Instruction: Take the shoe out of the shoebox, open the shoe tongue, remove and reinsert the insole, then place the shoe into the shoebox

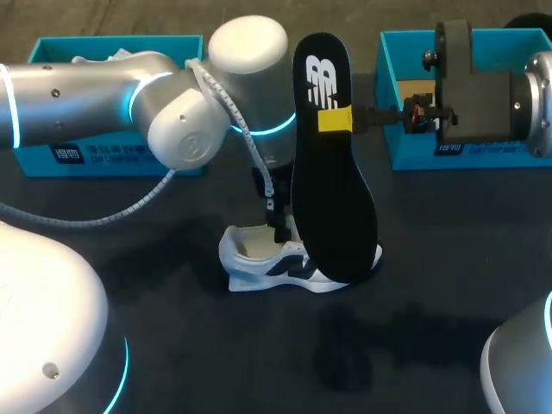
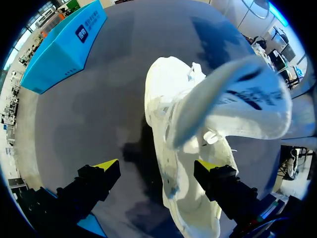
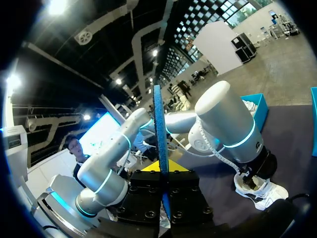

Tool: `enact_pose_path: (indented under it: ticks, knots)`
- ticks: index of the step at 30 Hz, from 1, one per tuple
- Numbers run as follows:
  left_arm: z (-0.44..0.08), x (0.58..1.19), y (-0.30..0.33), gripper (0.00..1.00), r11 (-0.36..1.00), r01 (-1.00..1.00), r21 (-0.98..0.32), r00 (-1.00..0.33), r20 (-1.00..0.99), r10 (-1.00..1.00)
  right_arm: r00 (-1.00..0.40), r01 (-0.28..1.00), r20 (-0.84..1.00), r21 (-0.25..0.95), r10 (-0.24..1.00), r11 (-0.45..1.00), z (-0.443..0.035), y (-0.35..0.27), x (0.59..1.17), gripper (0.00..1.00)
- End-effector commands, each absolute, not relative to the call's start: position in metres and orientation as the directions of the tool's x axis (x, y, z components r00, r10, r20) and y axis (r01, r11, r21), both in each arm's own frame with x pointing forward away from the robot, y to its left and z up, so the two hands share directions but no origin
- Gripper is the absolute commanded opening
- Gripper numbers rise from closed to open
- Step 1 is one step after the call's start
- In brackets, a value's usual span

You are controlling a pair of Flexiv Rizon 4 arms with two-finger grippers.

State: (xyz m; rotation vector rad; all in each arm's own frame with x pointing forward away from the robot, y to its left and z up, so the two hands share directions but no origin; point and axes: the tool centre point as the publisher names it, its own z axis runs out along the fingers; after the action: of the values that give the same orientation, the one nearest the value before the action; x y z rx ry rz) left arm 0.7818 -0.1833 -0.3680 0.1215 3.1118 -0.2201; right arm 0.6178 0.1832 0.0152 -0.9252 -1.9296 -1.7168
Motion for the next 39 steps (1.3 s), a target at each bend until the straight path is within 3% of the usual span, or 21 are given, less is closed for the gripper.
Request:
enact_pose_path:
  ticks: [1, 10, 12, 15, 18, 21, 26, 28, 29, 30, 39]
  knots:
    - [-0.378, 0.787, -0.188, 1.0, 0.987, 0.078, -0.14, -0.997, -0.013, 0.077, -0.702, 0.7, 0.679, 0.713, 0.215, 0.03, 0.015, 0.187, 0.619, 0.0]
    - [-0.386, 0.789, -0.192, 1.0, 0.989, 0.077, -0.129, -0.997, -0.003, 0.077, -0.702, 0.7, 0.679, 0.713, 0.215, 0.03, 0.015, 0.187, 0.619, 0.0]
    - [-0.387, 0.789, -0.193, 0.9, 0.988, 0.076, -0.132, -0.997, -0.004, 0.077, -0.702, 0.7, 0.679, 0.713, 0.215, 0.03, 0.015, 0.187, 0.619, 0.0]
    - [-0.391, 0.788, -0.193, 0.82, 0.988, 0.074, -0.134, -0.997, -0.001, 0.075, -0.702, 0.7, 0.679, 0.713, 0.215, 0.03, 0.015, 0.187, 0.619, 0.0]
    - [-0.391, 0.786, -0.191, 0.65, 0.988, 0.066, -0.143, -0.998, 0.0, 0.067, -0.702, 0.7, 0.679, 0.713, 0.215, 0.03, 0.015, 0.187, 0.619, 0.0]
    - [-0.39, 0.783, -0.188, 0.57, 0.987, 0.061, -0.152, -0.998, -0.002, 0.061, -0.702, 0.7, 0.679, 0.713, 0.215, 0.03, 0.015, 0.187, 0.619, 0.0]
    - [-0.389, 0.781, -0.184, 0.65, 0.986, 0.052, -0.158, -0.999, -0.002, 0.053, -0.702, 0.7, 0.679, 0.713, 0.215, 0.03, 0.015, 0.187, 0.619, 0.0]
    - [-0.389, 0.781, -0.182, 0.78, 0.986, 0.047, -0.16, -0.999, -0.003, 0.047, -0.702, 0.7, 0.679, 0.713, 0.215, 0.03, 0.015, 0.187, 0.619, 0.0]
    - [-0.388, 0.78, -0.181, 0.93, 0.986, 0.045, -0.16, -0.999, -0.003, 0.045, -0.702, 0.7, 0.679, 0.713, 0.215, 0.03, 0.015, 0.187, 0.619, 0.0]
    - [-0.388, 0.78, -0.181, 1.0, 0.986, 0.043, -0.16, -0.999, -0.005, 0.043, -0.702, 0.7, 0.679, 0.713, 0.215, 0.03, 0.015, 0.187, 0.619, 0.0]
    - [-0.392, 0.784, -0.169, 1.0, 0.985, 0.001, -0.173, -1.0, 0.004, 0.001, -0.702, 0.7, 0.679, 0.713, 0.215, 0.03, 0.015, 0.187, 0.619, 0.0]
